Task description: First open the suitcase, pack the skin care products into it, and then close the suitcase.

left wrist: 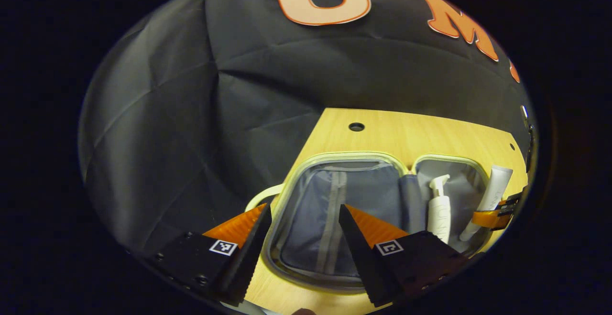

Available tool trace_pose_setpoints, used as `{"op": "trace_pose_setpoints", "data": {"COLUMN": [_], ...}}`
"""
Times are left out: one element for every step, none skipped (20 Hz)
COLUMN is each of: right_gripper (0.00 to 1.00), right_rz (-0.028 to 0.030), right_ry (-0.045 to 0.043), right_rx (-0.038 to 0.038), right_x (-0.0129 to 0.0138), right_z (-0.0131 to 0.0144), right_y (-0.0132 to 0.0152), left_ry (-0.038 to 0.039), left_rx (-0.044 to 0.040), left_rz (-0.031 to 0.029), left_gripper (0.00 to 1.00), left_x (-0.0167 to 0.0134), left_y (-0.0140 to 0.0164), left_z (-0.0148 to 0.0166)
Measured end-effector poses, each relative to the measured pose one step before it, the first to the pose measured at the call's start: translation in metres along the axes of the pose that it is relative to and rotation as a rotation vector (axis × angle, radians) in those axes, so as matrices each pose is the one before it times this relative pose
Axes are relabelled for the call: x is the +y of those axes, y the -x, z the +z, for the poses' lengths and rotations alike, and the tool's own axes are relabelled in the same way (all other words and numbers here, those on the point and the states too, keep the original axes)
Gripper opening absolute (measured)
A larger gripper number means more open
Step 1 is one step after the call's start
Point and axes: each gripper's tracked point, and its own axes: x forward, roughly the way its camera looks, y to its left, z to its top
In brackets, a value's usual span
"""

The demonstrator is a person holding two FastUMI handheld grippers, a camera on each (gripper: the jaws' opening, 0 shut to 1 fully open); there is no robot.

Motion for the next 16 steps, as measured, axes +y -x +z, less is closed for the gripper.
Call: {"op": "trace_pose_setpoints", "data": {"right_gripper": [0.4,0.39,0.4,0.39,0.39,0.39,0.4,0.39,0.39,0.41,0.41,0.43,0.44,0.46,0.48,0.5], "right_rz": [0.0011,-0.00131,0.00021,-0.01067,-0.02151,-0.02047,-0.01061,-0.01428,-0.00751,-0.00377,0.00268,0.00831,0.00582,0.00273,0.01182,0.00089], "right_ry": [-0.02816,-0.02678,-0.01297,-0.00928,-0.0104,-0.0133,-0.00815,-0.01019,-0.00579,-0.00486,-0.00694,-0.00818,-0.00585,-0.00509,-0.00759,-0.00342], "right_rx": [0.01792,0.02411,0.01503,0.01409,0.00995,0.00215,0.00396,0.00506,0.00203,0.00483,-0.00254,-0.00295,-0.00115,0.00046,-0.00526,-0.00627], "right_x": [0.00014,-0.00043,0.00098,0.00013,-0.00136,-0.00132,0.00117,-0.00034,0.00017,0.00039,0.00178,0.0026,0.00224,0.00057,0.00277,0.00056], "right_z": [0.0001,-0.00088,-0.00018,-0.00089,-0.00114,0.00064,-0.00024,-0.00004,-0.00009,0.00002,0.00117,0.00188,0.00039,0.0011,0.00019,0.0011], "right_y": [-0.00487,-0.00145,-0.00328,-0.00479,-0.0036,-0.00203,-0.00313,-0.00271,-0.00074,-0.00123,-0.00015,0.0014,0.00192,0.00013,0.00107,0.00301], "left_ry": [0.0064,0.00734,0.00984,0.00666,0.00382,0.00579,0.00946,0.00881,0.00792,0.00799,0.00799,0.00781,0.0045,0.00401,0.00343,0.00439], "left_rx": [0.0031,0.00588,0.00407,0.00229,0.00034,-0.00483,-0.00437,0.00215,0.00221,0.00527,0.00405,0.00534,0.00699,0.00244,0.0062,0.00226], "left_rz": [0.01577,0.01038,0.01818,0.00698,0.01688,0.01508,0.00877,0.00777,0.01271,0.008,0.00853,0.00025,0.00863,0.00559,0.00011,-0.00663], "left_gripper": [0.89,0.89,0.89,0.89,0.89,0.89,0.89,0.89,0.89,0.89,0.89,0.89,0.89,0.89,0.89,0.89], "left_x": [0.01023,0.00836,0.01009,0.00491,0.00757,0.00915,0.0068,0.00738,0.00751,0.00591,0.00648,0.00312,0.00339,0.00244,0.00139,-0.00032], "left_y": [-0.00263,-0.00317,-0.00322,-0.00242,-0.00261,-0.00388,-0.00391,-0.00174,-0.0038,-0.00461,-0.00418,-0.00476,-0.00484,-0.00728,-0.00473,-0.00354], "left_z": [-0.00142,-0.00304,-0.00246,-0.00194,-0.00149,-0.00183,-0.001,-0.00185,-0.00197,-0.00395,-0.0022,-0.00349,-0.00238,-0.00431,-0.00233,-0.00195]}}
